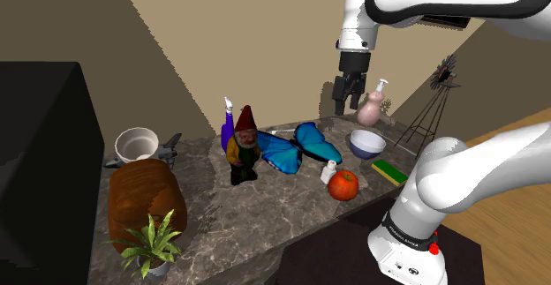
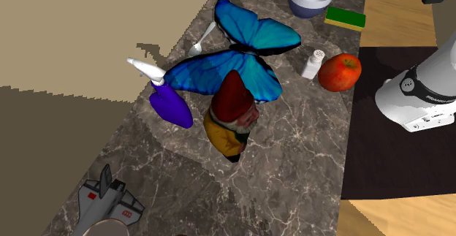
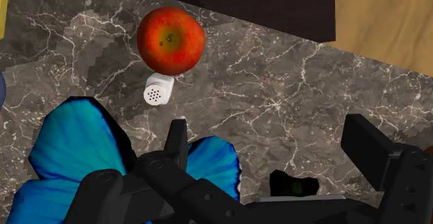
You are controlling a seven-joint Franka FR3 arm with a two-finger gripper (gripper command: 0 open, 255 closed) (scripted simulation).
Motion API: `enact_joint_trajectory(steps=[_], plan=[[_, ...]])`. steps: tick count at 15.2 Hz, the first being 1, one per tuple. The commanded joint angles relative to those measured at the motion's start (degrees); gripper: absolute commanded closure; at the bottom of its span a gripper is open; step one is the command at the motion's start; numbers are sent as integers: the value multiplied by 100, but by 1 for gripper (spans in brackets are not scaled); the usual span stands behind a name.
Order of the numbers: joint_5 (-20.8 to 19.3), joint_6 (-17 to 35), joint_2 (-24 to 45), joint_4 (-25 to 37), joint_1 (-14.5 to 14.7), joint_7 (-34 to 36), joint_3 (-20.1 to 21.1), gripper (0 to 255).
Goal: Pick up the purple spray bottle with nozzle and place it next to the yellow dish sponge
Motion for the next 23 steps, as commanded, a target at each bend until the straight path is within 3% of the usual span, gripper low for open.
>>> enact_joint_trajectory(steps=[1, 12, 23], plan=[[0, 0, 0, 0, 0, 0, 0, 0], [153, 1506, 2246, 1084, 42, 634, 392, 0], [-61, 2179, 4549, 3038, 75, 1297, 592, 0]])
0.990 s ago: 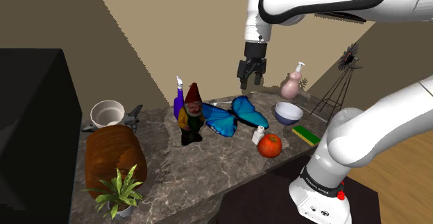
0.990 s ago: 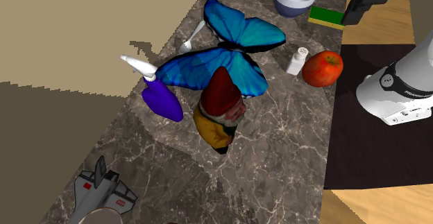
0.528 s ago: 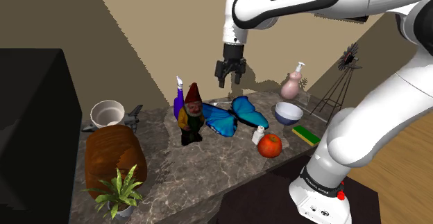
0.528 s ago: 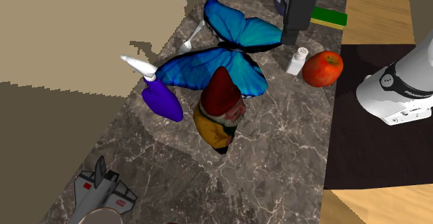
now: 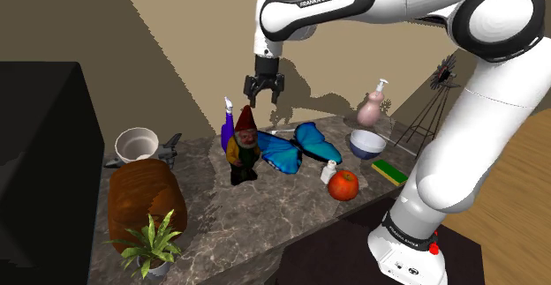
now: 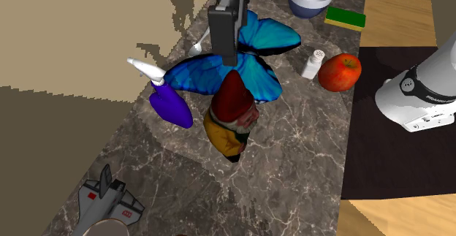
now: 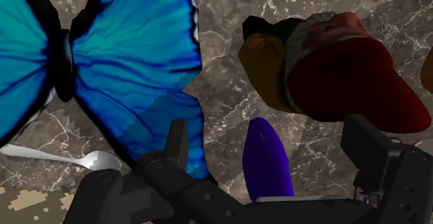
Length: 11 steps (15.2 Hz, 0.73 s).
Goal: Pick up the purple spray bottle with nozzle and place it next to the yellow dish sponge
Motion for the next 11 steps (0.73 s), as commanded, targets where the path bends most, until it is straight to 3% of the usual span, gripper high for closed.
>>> enact_joint_trajectory(steps=[1, 11], plan=[[-62, 42, 425, 447, 22, 135, 23, 0], [-380, -283, 2750, 3362, 187, 642, -26, 0]])
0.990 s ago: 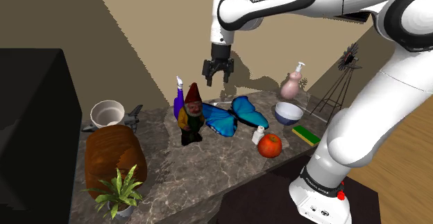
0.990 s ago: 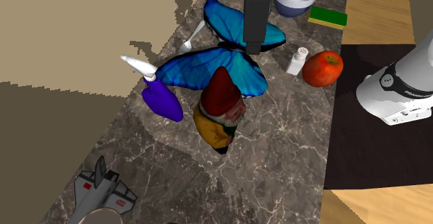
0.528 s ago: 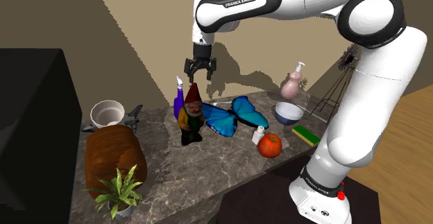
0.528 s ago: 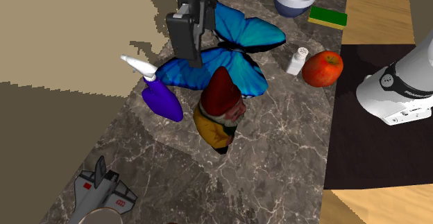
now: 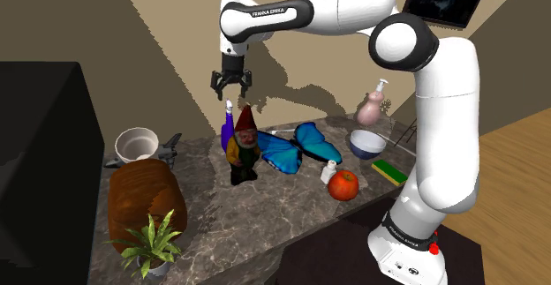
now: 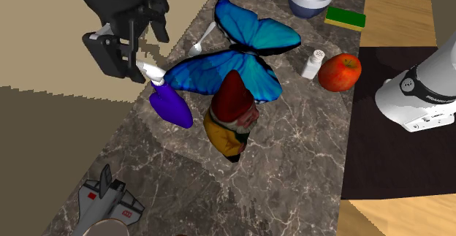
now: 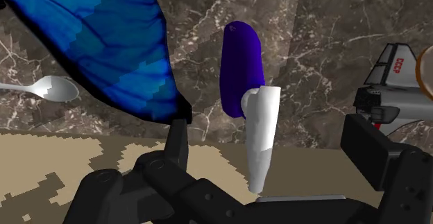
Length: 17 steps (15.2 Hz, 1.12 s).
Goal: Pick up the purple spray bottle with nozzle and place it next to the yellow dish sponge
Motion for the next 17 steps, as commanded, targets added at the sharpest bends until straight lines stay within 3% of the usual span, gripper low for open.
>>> enact_joint_trajectory(steps=[1, 8, 16, 17], plan=[[-33, -67, 297, 399, 18, 44, -18, 0], [-38, 480, 366, -78, 18, 49, -22, 0], [-38, 480, 366, -78, 18, 49, -22, 0], [-38, 480, 366, -78, 18, 49, -22, 255]])
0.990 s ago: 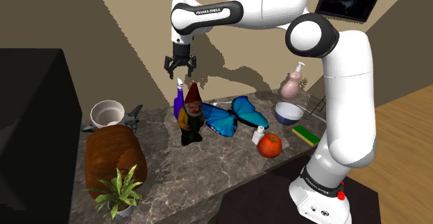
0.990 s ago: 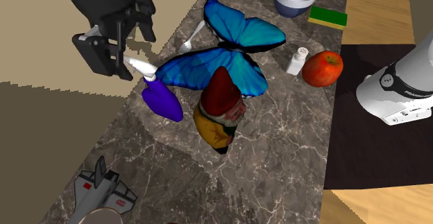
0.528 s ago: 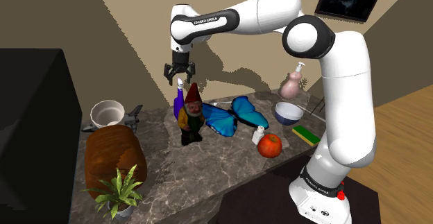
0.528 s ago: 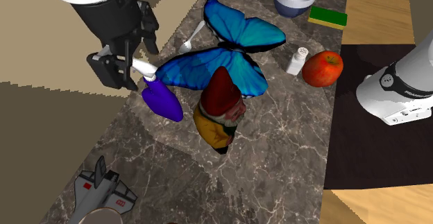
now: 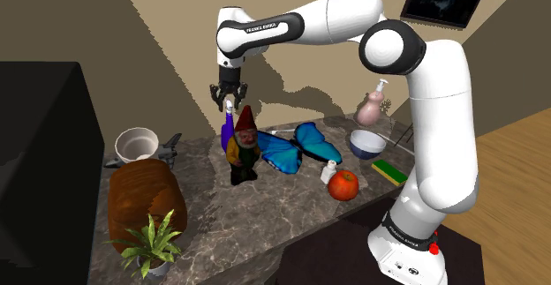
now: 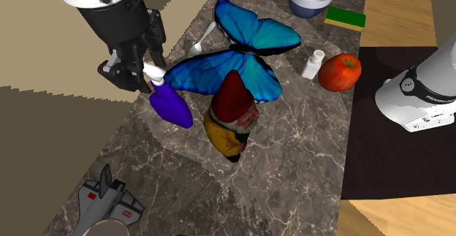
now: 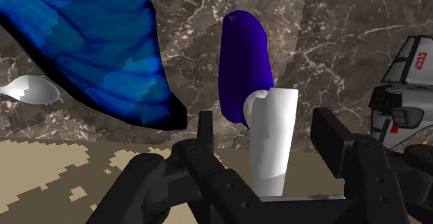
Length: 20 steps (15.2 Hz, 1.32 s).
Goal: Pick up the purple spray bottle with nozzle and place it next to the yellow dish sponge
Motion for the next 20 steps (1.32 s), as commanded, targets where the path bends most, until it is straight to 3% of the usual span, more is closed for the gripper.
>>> enact_joint_trajectory(steps=[1, 9, 20], plan=[[0, 0, 0, 0, 0, 0, 0, 255], [0, 1, 0, 0, 0, 0, 0, 255], [7, -797, -93, 705, 9, 1, 6, 255]])
